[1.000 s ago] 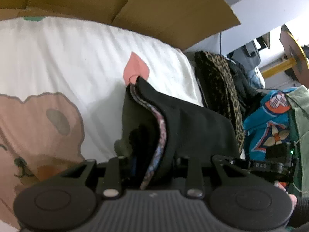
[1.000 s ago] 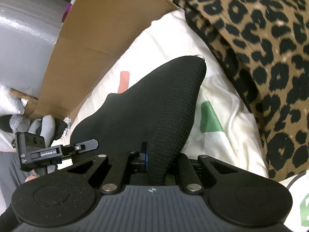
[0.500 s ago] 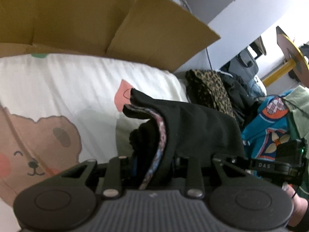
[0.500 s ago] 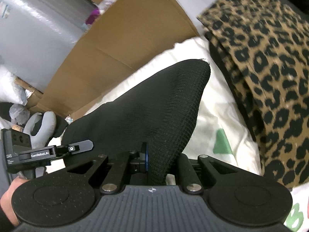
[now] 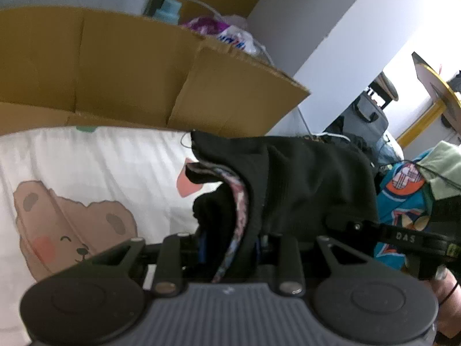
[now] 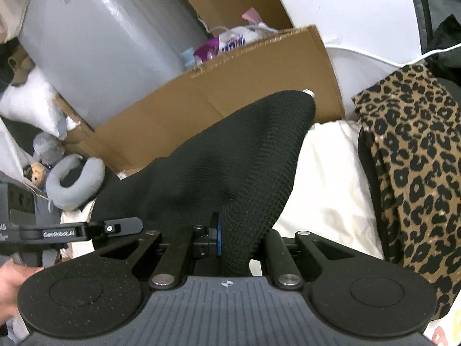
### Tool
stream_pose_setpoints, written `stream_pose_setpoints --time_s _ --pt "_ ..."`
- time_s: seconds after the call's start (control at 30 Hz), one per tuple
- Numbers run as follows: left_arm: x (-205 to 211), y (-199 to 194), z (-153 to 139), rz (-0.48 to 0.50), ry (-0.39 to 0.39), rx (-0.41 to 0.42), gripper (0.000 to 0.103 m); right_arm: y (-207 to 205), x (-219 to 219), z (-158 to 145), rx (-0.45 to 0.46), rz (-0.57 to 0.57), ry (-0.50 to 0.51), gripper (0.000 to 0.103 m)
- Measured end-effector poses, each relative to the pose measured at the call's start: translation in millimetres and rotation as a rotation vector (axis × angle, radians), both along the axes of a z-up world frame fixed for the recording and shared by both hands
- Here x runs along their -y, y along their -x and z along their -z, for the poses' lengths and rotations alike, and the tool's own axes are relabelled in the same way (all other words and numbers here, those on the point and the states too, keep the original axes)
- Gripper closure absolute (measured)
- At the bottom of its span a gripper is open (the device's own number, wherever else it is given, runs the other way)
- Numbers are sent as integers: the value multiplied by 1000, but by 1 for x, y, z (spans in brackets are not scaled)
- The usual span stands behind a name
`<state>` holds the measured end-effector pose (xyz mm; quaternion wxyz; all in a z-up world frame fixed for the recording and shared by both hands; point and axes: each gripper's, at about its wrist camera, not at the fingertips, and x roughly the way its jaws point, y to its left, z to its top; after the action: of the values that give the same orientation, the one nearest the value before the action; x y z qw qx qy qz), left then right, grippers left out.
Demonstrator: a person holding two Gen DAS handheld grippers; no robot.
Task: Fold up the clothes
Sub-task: 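Lift the folded black shorts with both tools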
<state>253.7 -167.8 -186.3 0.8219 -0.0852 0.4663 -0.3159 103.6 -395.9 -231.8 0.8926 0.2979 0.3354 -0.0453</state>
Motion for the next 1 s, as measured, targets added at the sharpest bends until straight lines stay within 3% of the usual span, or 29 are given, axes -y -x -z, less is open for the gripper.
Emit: stream_pose_setpoints --time_s 0.6,1.0 --pt "7 27 -113 -112 -56 -12 72 0 -3 -114 21 -79 18 96" --pt "26 56 -169 -229 -38 7 72 2 -2 -179 39 -114 71 96"
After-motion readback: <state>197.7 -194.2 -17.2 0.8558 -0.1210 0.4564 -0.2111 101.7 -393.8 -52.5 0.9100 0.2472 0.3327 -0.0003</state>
